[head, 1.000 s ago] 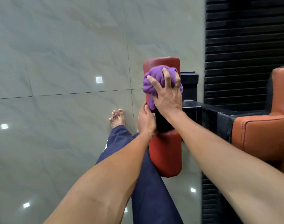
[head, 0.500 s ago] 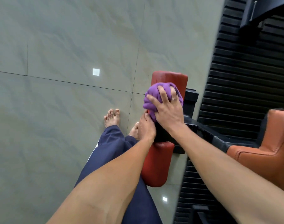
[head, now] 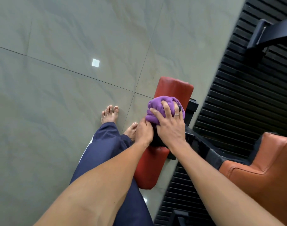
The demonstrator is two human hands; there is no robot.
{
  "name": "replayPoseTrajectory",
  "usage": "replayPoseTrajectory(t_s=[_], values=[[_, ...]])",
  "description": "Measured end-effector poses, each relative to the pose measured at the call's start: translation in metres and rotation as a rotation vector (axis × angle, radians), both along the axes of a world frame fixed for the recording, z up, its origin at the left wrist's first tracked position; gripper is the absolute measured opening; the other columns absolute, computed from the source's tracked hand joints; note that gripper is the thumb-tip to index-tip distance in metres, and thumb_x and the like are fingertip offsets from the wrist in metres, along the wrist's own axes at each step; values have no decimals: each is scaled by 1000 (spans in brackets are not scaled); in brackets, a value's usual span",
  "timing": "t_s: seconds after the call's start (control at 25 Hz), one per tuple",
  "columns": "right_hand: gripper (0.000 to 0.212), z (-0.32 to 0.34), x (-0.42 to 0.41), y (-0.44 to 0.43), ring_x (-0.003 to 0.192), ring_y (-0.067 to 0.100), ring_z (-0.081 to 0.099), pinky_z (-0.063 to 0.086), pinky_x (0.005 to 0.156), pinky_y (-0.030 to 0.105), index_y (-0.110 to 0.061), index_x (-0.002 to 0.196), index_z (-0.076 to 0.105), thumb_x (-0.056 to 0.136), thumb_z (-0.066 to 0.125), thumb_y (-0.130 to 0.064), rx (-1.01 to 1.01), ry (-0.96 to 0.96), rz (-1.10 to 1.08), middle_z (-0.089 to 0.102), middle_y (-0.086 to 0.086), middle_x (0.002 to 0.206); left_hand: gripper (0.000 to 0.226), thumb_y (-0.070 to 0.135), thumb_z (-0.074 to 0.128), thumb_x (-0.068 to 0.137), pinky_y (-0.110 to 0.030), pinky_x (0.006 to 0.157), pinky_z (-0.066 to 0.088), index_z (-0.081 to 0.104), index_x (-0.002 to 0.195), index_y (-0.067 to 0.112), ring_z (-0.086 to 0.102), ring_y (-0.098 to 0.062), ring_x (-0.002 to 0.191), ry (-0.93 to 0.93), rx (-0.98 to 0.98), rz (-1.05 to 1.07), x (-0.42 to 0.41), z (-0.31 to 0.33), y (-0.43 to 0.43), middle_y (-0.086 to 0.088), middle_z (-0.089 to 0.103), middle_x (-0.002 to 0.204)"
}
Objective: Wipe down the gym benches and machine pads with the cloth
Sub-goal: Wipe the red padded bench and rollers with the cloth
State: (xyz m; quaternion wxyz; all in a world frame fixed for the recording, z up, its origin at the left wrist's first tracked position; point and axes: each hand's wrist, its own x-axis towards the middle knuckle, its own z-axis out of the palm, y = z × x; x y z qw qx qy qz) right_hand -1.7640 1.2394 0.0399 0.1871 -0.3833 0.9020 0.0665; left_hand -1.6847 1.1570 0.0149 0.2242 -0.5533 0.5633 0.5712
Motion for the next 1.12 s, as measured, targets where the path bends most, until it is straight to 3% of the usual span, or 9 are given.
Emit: replayPoseTrajectory(t_s=[0.08, 0.16, 0.28, 0.4, 0.52, 0.64, 0.84, 1.0, 1.12], values=[[53, -11, -24, -31, 137, 49, 31, 12, 121, 61, -33, 124, 67, 73, 75, -43, 115, -79, 76, 47, 9, 149, 40, 18, 30, 107, -23, 85, 29, 51, 141, 13, 50, -29, 127, 20, -14, 19, -1, 0, 2, -14, 58, 137], [46, -26, -48, -73, 143, 44, 24, 4, 123, 63, -33, 122, 66, 78, 71, -44, 258, -152, 172, 43, 6, 148, 42, 24, 28, 109, -27, 94, 32, 48, 145, 16, 48, -27, 131, 64, -8, 75, -4, -3, 6, -9, 57, 138], [39, -40, -64, -110, 148, 39, 21, 5, 123, 61, -32, 126, 66, 90, 61, -46, 387, -147, 295, 42, 4, 147, 44, 31, 26, 109, -35, 108, 37, 47, 145, 18, 50, -22, 130, 79, 18, 164, -4, -9, 15, -4, 57, 137], [36, -23, -53, -73, 137, 42, 38, 20, 120, 59, -27, 113, 72, 79, 72, -40, 165, -97, 290, 55, 7, 136, 41, 23, 29, 108, -36, 110, 36, 49, 143, 14, 49, -27, 131, 80, 14, 177, -5, -11, 13, -11, 56, 139], [46, -4, -30, 1, 133, 44, 38, 26, 119, 59, -33, 125, 69, 80, 62, -37, -73, -65, 187, 53, 9, 144, 39, 18, 30, 107, -31, 104, 34, 49, 140, 12, 49, -29, 131, 19, 3, 102, -6, -8, 11, -12, 54, 141], [51, -11, -42, -1, 138, 46, 35, 23, 119, 62, -35, 131, 66, 83, 52, -45, -39, -83, 192, 50, 10, 149, 42, 20, 28, 108, -32, 111, 29, 45, 145, 9, 43, -28, 137, 53, -9, 146, -9, -11, 15, -13, 49, 146], [48, -35, -70, -64, 145, 46, 27, 3, 123, 63, -32, 130, 62, 83, 64, -41, 90, -56, 186, 41, 8, 154, 54, 41, 21, 109, -39, 118, 25, 33, 154, 13, 33, -25, 145, 8, -1, 257, -31, -15, 28, -9, 35, 158], [53, -17, -46, -6, 141, 47, 33, 19, 121, 62, -29, 130, 64, 78, 61, -39, -149, 8, 104, 46, 11, 150, 54, 38, 23, 109, -36, 122, 19, 24, 158, 16, 26, -22, 150, 37, 12, 194, -23, -19, 29, -7, 25, 164], [57, -12, -33, 27, 138, 51, 38, 31, 117, 61, -33, 137, 56, 80, 63, -38, -193, 25, 47, 44, 13, 150, 55, 41, 21, 109, -35, 123, 17, 20, 160, 20, 22, -19, 152, 18, 36, 153, -23, -22, 25, -3, 20, 166]])
